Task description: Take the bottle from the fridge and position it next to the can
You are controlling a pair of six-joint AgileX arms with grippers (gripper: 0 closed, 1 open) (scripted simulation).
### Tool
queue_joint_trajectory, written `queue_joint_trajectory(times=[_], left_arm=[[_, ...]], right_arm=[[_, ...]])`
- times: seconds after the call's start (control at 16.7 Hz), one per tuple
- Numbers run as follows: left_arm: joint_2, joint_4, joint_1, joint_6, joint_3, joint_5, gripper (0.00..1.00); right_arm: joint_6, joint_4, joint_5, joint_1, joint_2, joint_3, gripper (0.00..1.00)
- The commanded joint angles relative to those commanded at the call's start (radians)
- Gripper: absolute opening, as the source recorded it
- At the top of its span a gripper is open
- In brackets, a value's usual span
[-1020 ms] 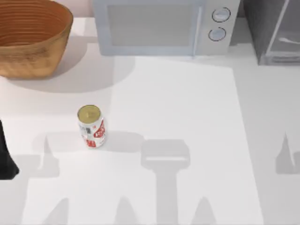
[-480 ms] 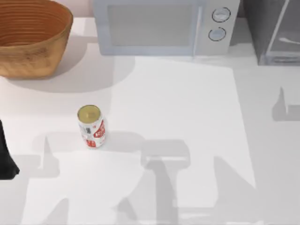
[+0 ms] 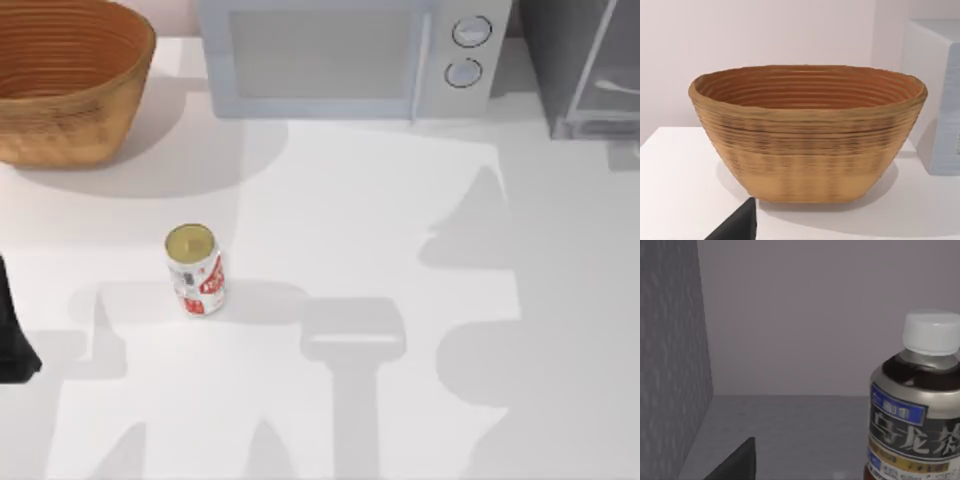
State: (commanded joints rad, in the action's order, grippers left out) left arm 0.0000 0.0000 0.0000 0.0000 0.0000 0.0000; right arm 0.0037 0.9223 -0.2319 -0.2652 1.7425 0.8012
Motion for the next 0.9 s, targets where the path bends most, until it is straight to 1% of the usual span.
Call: queue_joint_trajectory(times=[0.18, 0.36, 0.78, 0.9], left_arm=[[0.0, 0.0, 0.0, 0.0, 0.0, 0.0, 1.0], [0.0, 0.0, 0.0, 0.0, 0.0, 0.0, 1.0], [0.0, 0.0, 0.0, 0.0, 0.0, 0.0, 1.0], [0.0, 0.0, 0.0, 0.0, 0.0, 0.0, 1.0]], right_arm=[[0.0, 0.115, -0.031, -0.031, 0.208, 0.1, 1.0], [0.0, 0.183, -0.049, -0.049, 0.322, 0.159, 1.0], [0.0, 0.193, -0.05, -0.048, 0.344, 0.169, 1.0], [0.0, 0.18, -0.045, -0.045, 0.363, 0.204, 1.0]])
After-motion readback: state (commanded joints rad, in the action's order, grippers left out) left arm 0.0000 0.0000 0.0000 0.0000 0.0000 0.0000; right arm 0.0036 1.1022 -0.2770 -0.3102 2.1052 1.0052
